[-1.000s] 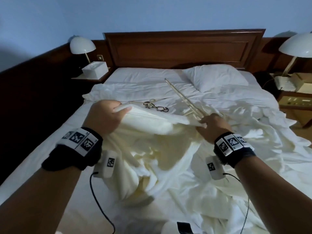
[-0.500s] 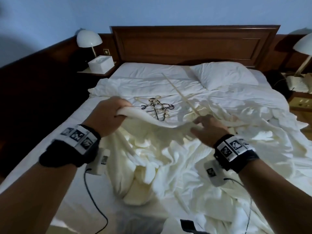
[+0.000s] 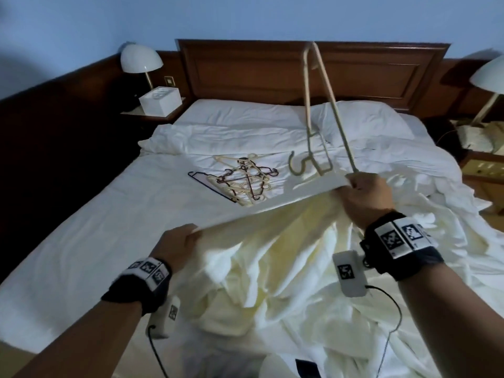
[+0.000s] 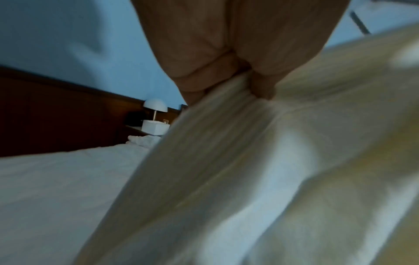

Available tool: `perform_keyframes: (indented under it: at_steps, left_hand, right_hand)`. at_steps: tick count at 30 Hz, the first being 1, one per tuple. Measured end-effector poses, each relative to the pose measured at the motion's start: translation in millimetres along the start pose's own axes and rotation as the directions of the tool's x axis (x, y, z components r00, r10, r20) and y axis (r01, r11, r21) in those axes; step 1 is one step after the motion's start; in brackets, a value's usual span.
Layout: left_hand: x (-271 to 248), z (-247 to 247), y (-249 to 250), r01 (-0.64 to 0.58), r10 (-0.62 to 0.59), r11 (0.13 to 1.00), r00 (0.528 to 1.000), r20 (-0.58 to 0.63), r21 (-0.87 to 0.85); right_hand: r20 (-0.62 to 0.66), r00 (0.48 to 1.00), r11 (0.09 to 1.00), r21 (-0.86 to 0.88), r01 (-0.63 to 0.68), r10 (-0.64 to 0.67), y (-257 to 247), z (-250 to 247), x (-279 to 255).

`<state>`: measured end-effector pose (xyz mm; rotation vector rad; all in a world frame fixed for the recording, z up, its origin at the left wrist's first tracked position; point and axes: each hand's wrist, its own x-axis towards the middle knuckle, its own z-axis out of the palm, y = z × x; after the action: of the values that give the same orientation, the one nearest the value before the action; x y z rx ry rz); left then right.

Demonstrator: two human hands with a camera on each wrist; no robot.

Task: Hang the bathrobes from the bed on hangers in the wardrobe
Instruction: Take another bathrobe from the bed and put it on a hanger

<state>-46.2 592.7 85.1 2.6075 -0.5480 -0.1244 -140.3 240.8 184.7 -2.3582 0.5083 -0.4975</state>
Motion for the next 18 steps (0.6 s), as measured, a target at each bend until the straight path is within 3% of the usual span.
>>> perform_keyframes:
  at_steps: [3, 5, 7, 10, 13, 15, 18]
  left_hand:
    - [3, -8, 0, 0.000, -0.009, 0.988, 0.999, -0.054, -0.156]
    - [6, -18, 20, -0.017, -0.021, 0.926, 0.995, -0.095, -0.378]
    - [8, -34, 46, -0.096, 0.034, 0.881, 0.989, -0.142, -0.463]
    - [8, -49, 81, -0.283, 0.253, 0.901, 0.958, -0.133, -0.330]
    - [1, -48, 116, -0.414, 0.414, 0.867, 0.908, -0.061, -0.277]
    - [-3, -46, 132, -0.410, 0.426, 0.863, 0.904, -0.008, -0.296]
    - [-5, -51, 133, -0.362, 0.366, 0.895, 0.930, -0.036, -0.260]
  right_hand:
    - [0.104, 0.987, 0.990, -0.082, -0.110, 0.119, 19, -5, -1]
    - [0.168, 0.969, 0.968, -0.201, -0.149, 0.184, 24, 0, -5]
    - [0.174, 0.965, 0.963, -0.221, -0.156, 0.197, 25, 10, -12]
    - [0.244, 0.968, 0.994, -0.106, -0.027, 0.053, 12, 32, -35]
    - [0.366, 0.921, 0.987, -0.040, 0.157, -0.132, -13, 56, -61]
    - [0.296, 0.929, 0.969, -0.034, 0.244, -0.224, -24, 62, -64]
    - [0.171, 0.962, 0.962, -0.133, 0.238, -0.214, -22, 56, -49]
